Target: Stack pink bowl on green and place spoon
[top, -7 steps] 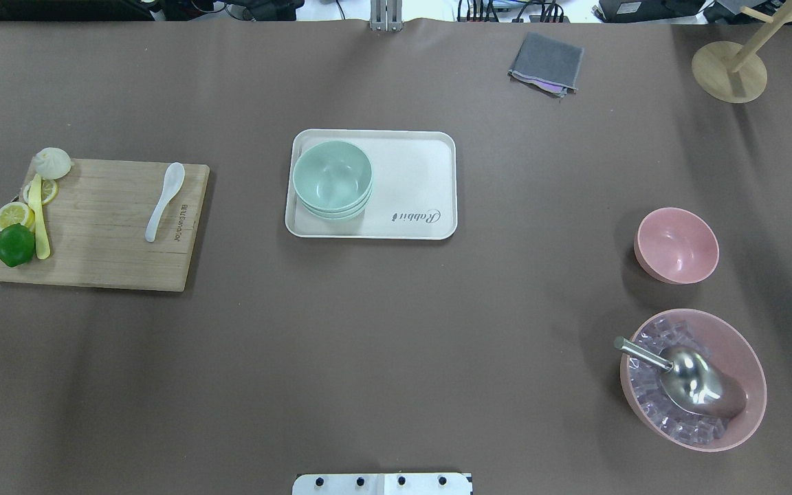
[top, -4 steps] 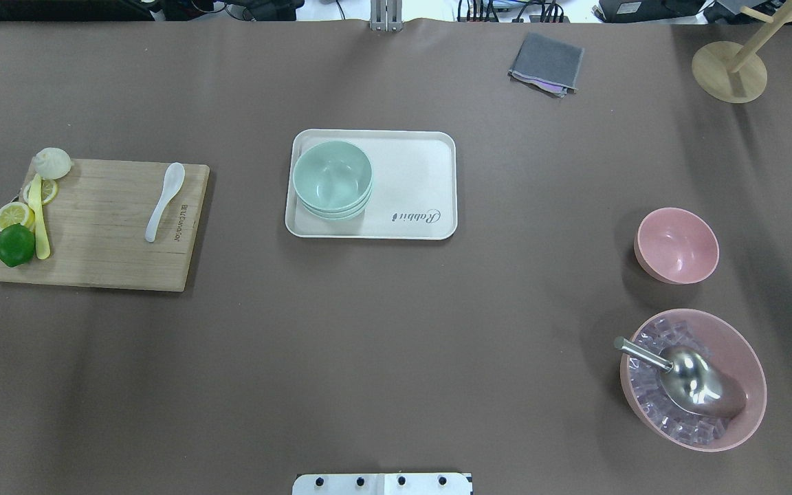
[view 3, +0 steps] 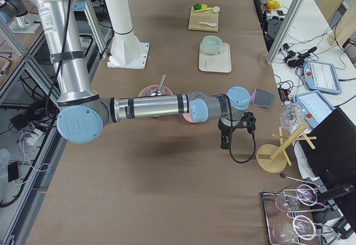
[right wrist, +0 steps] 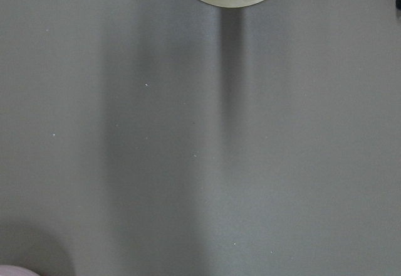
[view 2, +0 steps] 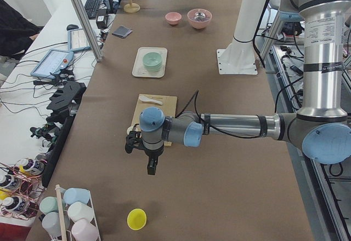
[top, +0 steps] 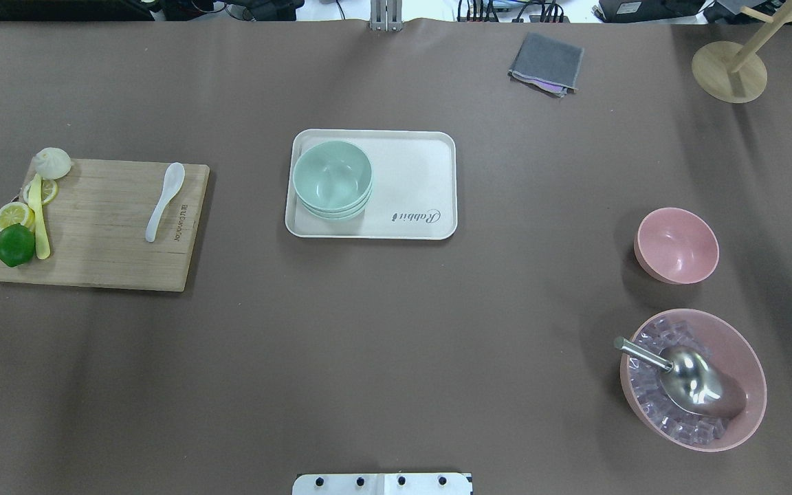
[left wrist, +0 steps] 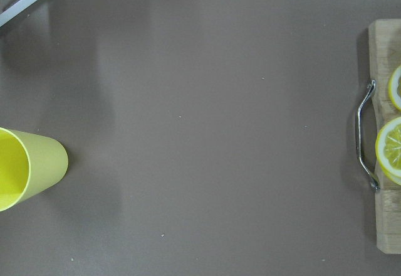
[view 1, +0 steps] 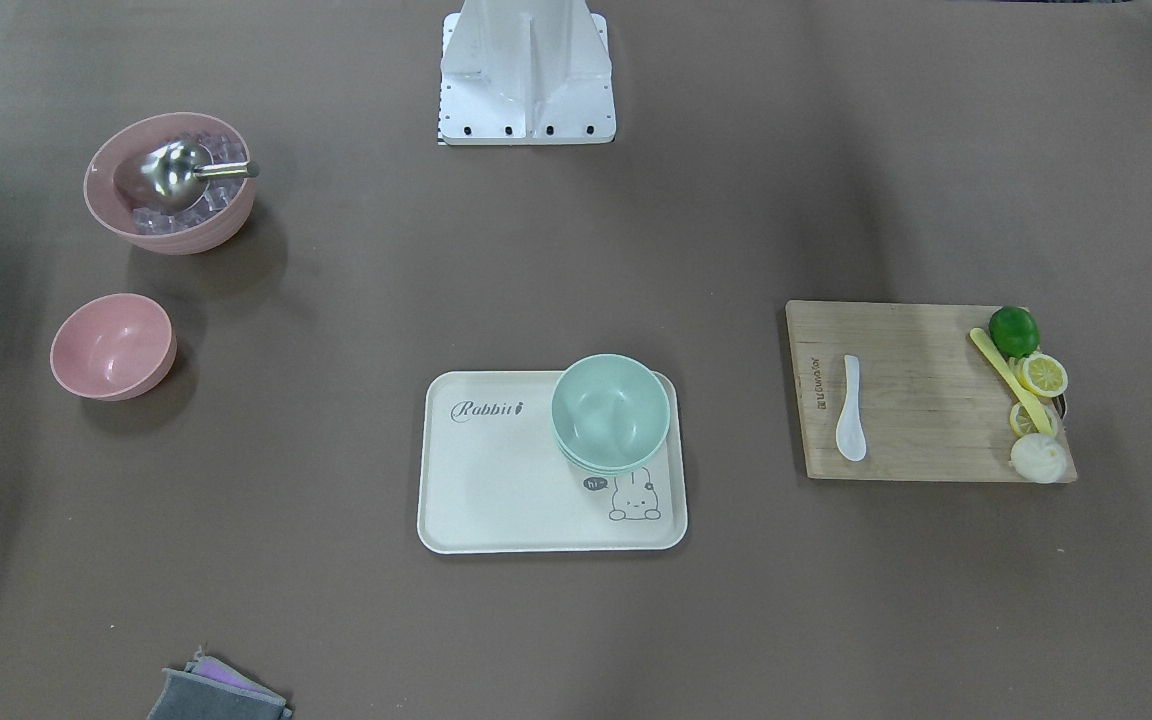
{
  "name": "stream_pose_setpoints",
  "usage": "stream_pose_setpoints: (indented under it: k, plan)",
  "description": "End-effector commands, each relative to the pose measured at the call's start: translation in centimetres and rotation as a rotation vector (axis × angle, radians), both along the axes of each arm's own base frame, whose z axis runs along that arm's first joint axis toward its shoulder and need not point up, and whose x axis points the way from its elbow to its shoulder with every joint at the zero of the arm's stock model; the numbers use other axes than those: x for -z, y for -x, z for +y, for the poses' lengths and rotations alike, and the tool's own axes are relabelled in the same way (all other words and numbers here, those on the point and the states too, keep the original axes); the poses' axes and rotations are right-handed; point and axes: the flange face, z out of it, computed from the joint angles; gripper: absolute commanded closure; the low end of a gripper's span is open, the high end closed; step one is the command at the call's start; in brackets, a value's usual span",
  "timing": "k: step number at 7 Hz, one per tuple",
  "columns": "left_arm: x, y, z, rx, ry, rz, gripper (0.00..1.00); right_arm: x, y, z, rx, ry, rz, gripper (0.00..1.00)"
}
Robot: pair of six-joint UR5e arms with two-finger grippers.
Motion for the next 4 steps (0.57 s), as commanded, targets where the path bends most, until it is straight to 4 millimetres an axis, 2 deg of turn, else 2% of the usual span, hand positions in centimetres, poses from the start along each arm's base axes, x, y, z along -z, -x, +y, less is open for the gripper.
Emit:
stream_pose_setpoints:
  k: [1,4]
  plan:
    - [-0.01,0.01,-0.01,0.000,0.000,-0.001,0.02,-0.02,0.00,0.07,0.000,0.001,-0.001,0.00]
    - [0.05,0.02,-0.09,0.000,-0.002,-0.003,0.02,-0.09,0.01,0.08,-0.001,0.003,-0.002,0.00]
